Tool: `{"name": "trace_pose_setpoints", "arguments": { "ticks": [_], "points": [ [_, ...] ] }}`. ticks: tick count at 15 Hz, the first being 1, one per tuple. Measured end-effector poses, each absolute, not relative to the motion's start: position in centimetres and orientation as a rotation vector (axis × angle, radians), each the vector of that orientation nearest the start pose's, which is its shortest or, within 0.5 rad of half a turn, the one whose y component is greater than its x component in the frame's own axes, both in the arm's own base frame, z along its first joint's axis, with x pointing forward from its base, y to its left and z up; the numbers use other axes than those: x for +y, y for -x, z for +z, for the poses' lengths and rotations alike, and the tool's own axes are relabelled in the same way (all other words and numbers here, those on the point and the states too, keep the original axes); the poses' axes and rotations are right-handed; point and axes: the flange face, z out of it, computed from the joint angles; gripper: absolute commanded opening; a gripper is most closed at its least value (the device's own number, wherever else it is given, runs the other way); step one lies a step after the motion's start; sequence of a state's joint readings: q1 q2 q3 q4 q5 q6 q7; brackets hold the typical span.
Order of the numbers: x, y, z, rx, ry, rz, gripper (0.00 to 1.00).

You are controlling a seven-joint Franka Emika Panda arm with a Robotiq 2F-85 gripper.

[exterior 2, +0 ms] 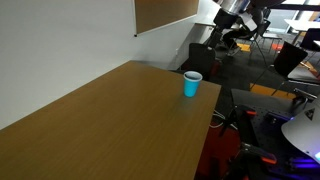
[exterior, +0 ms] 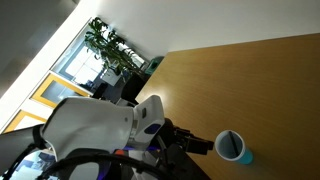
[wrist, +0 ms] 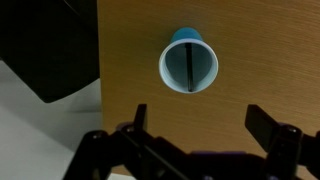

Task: Remove the pen from the cup

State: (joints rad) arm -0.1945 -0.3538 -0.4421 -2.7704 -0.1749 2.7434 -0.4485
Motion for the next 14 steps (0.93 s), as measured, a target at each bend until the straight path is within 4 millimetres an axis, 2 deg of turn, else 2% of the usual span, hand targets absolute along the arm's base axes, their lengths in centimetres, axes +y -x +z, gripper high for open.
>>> {"name": "trace_pose_setpoints", "arguments": {
  "ticks": [4,14],
  "points": [
    [-22.4,-34.5,31.9,0.043,3.203,-0.395,1.0],
    [-22.4,-34.4,31.3,0.053,3.2,-0.374,1.0]
  ]
}}
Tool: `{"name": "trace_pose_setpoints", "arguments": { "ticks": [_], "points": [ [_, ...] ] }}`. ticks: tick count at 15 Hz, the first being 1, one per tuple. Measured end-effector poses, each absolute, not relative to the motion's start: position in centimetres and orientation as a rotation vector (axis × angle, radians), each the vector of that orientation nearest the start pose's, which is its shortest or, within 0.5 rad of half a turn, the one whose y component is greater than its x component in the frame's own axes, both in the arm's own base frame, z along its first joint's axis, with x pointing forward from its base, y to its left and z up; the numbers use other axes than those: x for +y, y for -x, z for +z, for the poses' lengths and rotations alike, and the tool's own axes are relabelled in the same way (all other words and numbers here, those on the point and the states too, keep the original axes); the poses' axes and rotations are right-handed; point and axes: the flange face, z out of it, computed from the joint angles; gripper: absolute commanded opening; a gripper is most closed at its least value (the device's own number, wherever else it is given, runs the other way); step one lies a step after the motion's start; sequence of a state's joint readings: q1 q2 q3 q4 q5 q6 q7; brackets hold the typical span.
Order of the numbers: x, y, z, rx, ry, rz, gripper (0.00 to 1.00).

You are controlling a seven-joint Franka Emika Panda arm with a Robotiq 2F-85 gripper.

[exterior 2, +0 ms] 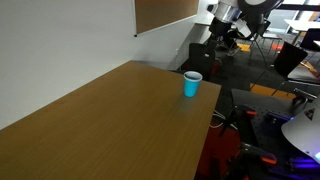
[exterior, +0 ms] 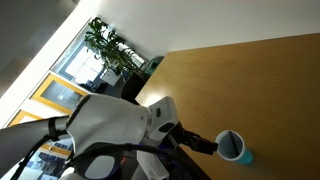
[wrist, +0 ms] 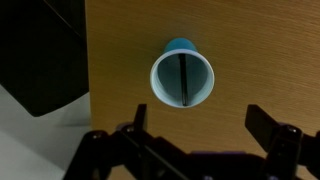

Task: Remove the pen from the cup

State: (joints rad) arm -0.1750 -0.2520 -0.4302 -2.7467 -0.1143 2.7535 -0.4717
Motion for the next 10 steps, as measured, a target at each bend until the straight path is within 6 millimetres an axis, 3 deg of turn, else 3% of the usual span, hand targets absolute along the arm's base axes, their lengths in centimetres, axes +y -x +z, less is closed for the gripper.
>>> {"name": "trace_pose_setpoints", "arguments": {
  "ticks": [10],
  "points": [
    [-23.0,-35.2,27.8,0.127,3.186,-0.237,1.0]
  ]
}}
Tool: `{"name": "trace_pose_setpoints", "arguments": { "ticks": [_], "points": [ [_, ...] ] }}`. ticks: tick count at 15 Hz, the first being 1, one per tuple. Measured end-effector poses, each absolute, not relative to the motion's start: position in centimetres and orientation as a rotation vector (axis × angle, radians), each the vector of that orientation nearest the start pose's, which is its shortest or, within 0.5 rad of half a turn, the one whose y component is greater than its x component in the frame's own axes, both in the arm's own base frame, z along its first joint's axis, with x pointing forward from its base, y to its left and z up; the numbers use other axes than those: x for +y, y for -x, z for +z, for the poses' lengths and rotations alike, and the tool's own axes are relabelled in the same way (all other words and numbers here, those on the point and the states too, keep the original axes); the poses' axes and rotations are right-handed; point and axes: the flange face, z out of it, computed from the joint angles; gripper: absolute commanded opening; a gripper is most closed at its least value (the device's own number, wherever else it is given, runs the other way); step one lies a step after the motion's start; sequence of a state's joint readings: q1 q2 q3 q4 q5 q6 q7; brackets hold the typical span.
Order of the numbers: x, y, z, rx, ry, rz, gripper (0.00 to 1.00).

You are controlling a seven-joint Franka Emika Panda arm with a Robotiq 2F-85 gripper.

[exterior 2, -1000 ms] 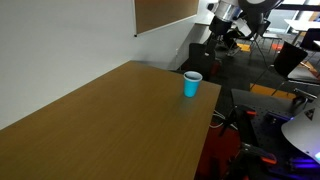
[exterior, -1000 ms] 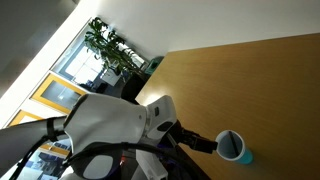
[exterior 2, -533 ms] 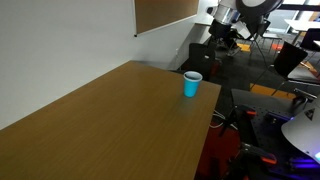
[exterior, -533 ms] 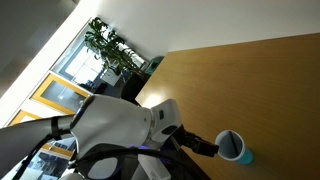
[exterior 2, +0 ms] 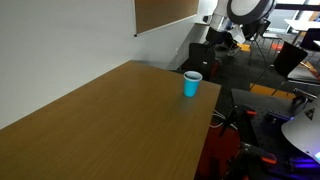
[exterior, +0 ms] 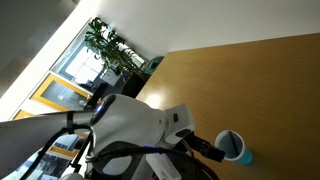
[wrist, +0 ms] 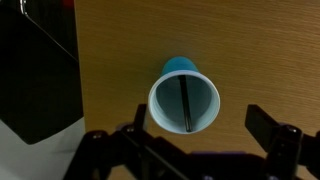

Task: Remove the pen from the cup

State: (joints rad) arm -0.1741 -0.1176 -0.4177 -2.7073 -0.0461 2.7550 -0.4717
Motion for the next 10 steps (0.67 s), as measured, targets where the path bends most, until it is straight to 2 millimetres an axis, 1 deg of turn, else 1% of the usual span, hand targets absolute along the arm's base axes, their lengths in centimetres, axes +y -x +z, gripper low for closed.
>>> {"name": "trace_pose_setpoints", "arguments": {
  "ticks": [3,6,10],
  "points": [
    [-22.9,-36.5,27.0,0.097,3.206,-0.228,1.0],
    [-22.8,-37.6,26.0,0.053,3.23,-0.258,1.0],
    [-23.3,-38.0,24.4,0.021,3.224,-0.251,0.99]
  ]
}}
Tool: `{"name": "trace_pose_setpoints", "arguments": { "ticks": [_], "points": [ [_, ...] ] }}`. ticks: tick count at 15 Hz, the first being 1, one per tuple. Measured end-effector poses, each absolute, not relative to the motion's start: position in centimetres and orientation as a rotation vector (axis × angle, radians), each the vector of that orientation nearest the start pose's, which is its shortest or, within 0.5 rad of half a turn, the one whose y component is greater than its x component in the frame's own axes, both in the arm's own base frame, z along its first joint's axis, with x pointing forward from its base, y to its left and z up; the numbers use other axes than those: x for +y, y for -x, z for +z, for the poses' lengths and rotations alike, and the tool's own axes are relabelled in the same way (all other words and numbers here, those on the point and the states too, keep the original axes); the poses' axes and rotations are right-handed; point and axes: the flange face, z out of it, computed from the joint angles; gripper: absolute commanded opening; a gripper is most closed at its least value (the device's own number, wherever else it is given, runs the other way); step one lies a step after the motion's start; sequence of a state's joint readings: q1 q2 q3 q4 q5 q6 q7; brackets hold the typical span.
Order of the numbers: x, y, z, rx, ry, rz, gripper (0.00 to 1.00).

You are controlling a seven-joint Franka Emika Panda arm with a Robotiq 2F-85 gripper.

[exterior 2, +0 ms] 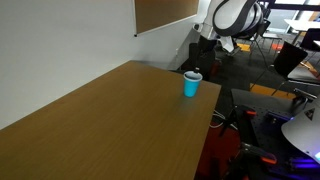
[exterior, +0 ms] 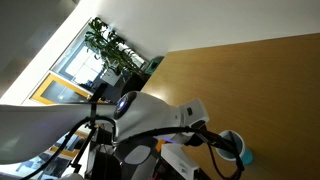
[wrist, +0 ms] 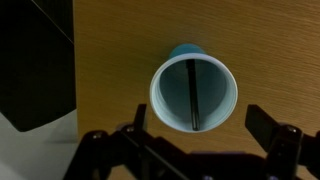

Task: Remove the pen from the cup

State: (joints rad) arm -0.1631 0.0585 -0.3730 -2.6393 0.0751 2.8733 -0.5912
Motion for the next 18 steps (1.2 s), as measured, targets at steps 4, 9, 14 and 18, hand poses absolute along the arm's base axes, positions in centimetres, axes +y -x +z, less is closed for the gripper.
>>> {"name": "trace_pose_setpoints", "arguments": {
  "ticks": [4,9,14,18],
  "points": [
    [-23.9,-38.2,23.4,0.01,3.214,-0.229,0.61],
    [-24.3,-38.7,22.7,-0.007,3.218,-0.212,0.35],
    [-23.9,-39.5,22.4,-0.038,3.22,-0.206,0.45],
    [-23.1,-40.2,21.9,-0.075,3.217,-0.196,0.38]
  ]
}}
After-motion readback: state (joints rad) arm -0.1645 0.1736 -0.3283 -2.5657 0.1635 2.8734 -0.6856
